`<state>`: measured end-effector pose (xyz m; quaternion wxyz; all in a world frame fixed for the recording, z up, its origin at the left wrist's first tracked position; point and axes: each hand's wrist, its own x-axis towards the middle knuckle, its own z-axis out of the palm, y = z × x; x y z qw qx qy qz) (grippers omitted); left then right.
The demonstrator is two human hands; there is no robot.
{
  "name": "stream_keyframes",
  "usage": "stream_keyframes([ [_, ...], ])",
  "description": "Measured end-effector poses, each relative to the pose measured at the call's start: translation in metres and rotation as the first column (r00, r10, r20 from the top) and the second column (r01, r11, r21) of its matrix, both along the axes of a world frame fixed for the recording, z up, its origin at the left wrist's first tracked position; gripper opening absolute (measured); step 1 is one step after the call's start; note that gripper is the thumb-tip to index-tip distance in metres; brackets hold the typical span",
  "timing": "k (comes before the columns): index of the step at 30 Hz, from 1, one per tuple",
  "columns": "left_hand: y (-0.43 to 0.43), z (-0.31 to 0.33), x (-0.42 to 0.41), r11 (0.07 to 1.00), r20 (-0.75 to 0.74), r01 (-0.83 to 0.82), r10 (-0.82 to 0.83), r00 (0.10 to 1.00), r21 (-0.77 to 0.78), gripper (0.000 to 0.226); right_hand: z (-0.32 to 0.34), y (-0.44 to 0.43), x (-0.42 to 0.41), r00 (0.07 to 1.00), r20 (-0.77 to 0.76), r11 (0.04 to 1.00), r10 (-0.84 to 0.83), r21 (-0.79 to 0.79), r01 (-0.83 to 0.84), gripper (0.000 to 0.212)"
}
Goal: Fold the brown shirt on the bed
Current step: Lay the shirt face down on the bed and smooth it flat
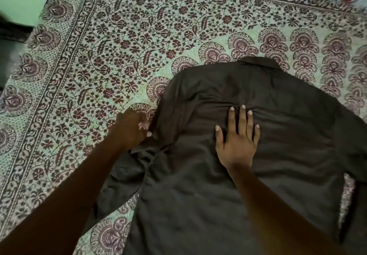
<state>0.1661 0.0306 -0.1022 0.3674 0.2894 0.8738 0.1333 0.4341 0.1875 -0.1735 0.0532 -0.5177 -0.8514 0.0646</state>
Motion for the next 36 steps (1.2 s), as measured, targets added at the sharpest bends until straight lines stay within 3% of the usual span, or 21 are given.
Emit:
stream_keyframes([
  [4,-0.002,0.006,-0.004,0.979,0.112,0.102,-0.082,0.99,-0.179,0.033,0.0,-0.001,-0.002,1.0,0.013,1.0,-0.001,0.002,0.001,0.069],
  [6,0.001,0.01,-0.008,0.98,0.057,0.052,-0.041,0.998,-0.193,0.029,-0.001,-0.001,-0.001,1.0,0.012,1.0,0.001,0.003,-0.001,0.069],
  [9,0.015,0.024,-0.018,0.99,-0.293,-0.12,0.092,0.952,-0.079,0.02,-0.002,-0.001,0.0,1.0,-0.001,1.0,0.012,0.006,-0.012,0.069],
  [11,0.027,0.032,-0.02,0.987,-0.521,-0.112,0.038,0.853,-0.112,0.027,-0.003,0.0,0.0,1.0,0.007,1.0,0.011,0.01,-0.011,0.069],
  [13,0.038,0.032,-0.013,0.992,-0.646,-0.046,-0.04,0.763,-0.116,0.043,-0.003,0.0,0.0,1.0,0.013,1.0,0.007,0.012,-0.007,0.069],
  [15,0.047,0.024,0.011,0.988,-0.714,0.145,-0.069,0.696,0.046,0.041,-0.004,0.0,0.0,1.0,0.011,1.0,0.008,0.013,-0.008,0.069],
  [17,0.05,0.009,0.051,0.887,-0.65,0.414,-0.195,0.734,0.203,0.034,-0.004,0.0,0.001,1.0,0.012,1.0,0.017,0.013,-0.017,0.069],
  [19,0.043,-0.016,0.086,0.794,-0.473,0.599,-0.49,0.732,0.104,0.064,-0.004,0.002,-0.001,1.0,0.015,1.0,0.009,-0.005,-0.009,0.07],
  [20,0.037,-0.027,0.097,0.778,-0.405,0.627,-0.56,0.723,0.044,0.08,-0.003,0.002,0.001,0.999,0.02,0.999,0.025,-0.02,-0.025,0.07],
  [24,0.028,-0.047,0.103,0.818,-0.339,0.575,-0.549,0.764,-0.029,0.119,0.0,0.009,0.064,0.973,0.083,0.977,0.215,-0.022,-0.214,0.068],
  [26,0.034,-0.043,0.101,0.81,-0.271,0.577,-0.58,0.768,-0.098,0.139,0.002,0.018,0.113,0.992,0.106,0.997,0.07,0.018,-0.072,0.07],
  [29,0.039,-0.038,0.104,0.8,-0.233,0.579,-0.599,0.766,-0.154,0.148,0.005,0.033,0.147,0.929,0.065,0.929,-0.364,-0.044,0.367,0.083],
  [31,0.039,-0.038,0.104,0.807,-0.233,0.569,-0.591,0.773,-0.16,0.148,0.01,0.036,0.128,0.897,0.014,0.895,-0.443,-0.06,0.443,0.092],
  [32,0.039,-0.037,0.105,0.811,-0.247,0.562,-0.585,0.773,-0.162,0.147,0.013,0.032,0.111,0.928,0.008,0.928,-0.371,-0.031,0.371,0.089],
  [34,0.036,-0.038,0.112,0.823,-0.325,0.55,-0.564,0.759,-0.142,0.142,0.016,0.01,0.08,1.0,0.005,1.0,-0.018,-0.014,0.018,0.077],
  [36,0.027,-0.041,0.131,0.83,-0.423,0.553,-0.528,0.737,-0.072,0.13,0.015,-0.021,0.077,0.948,-0.002,0.944,0.318,-0.091,-0.317,0.073],
])
